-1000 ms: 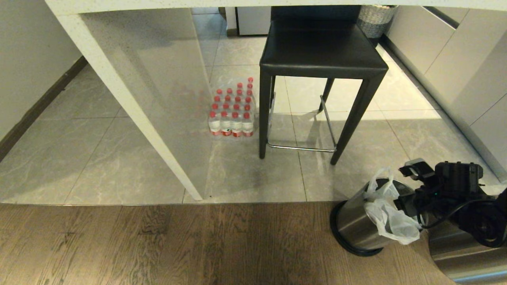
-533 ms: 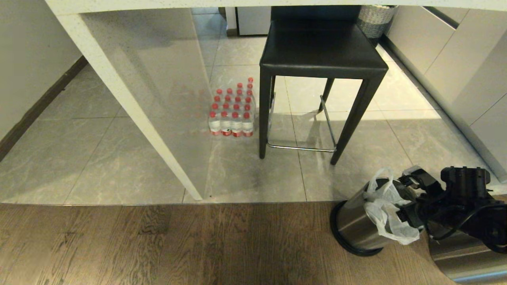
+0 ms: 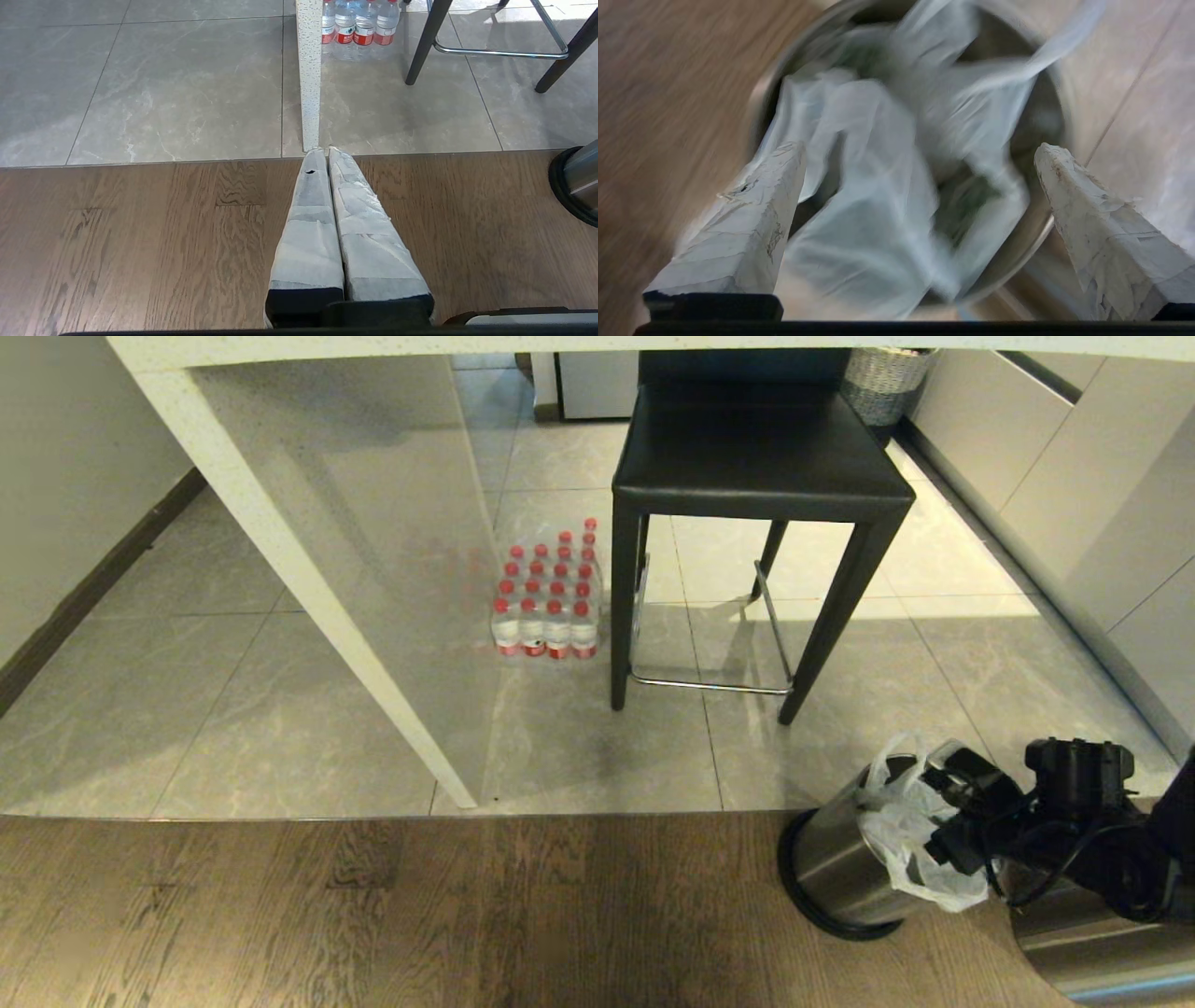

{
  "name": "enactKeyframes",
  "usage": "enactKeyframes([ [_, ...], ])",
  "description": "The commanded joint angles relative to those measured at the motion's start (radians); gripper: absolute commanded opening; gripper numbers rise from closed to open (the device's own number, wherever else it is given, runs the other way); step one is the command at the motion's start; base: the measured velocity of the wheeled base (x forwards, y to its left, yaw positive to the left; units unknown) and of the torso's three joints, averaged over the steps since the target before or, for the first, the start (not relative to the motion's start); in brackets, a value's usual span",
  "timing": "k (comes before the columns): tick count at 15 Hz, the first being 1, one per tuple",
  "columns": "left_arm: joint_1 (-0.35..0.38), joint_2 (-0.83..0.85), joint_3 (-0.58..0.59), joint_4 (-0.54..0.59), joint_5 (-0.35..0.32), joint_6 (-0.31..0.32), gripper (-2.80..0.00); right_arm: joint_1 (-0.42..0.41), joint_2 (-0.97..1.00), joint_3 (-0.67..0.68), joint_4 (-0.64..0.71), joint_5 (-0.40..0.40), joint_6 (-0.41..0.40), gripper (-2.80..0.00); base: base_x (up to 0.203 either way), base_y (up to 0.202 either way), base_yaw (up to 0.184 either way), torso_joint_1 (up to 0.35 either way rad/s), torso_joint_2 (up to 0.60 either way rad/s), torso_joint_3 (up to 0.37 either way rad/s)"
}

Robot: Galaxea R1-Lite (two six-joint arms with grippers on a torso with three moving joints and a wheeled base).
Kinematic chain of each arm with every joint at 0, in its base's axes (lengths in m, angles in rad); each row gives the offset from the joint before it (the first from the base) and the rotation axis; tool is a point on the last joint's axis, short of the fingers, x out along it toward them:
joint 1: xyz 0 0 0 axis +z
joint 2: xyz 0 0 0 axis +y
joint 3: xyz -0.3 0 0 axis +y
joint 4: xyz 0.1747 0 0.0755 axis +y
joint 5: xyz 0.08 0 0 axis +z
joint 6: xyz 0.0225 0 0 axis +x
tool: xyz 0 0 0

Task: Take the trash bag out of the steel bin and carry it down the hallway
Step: Pick up the trash bag

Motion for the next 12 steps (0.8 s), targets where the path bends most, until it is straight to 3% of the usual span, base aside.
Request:
enactKeyframes([
  [1,0.0,0.0,0.0,0.0,0.0,0.0,-2.8,-0.016,0.078,-0.062,-0.024,0.015,-0.006,0.0,0.0,0.0,0.0,0.0,0.0,0.0],
  [4,0.0,0.0,0.0,0.0,0.0,0.0,-2.8,-0.041,0.084,-0.091,-0.034,0.053,-0.021,0.0,0.0,0.0,0.0,0.0,0.0,0.0],
  [12,0.0,0.0,0.0,0.0,0.0,0.0,-2.8,-0.053,0.153,-0.166,-0.09,0.057,-0.025,0.0,0.0,0.0,0.0,0.0,0.0,0.0],
])
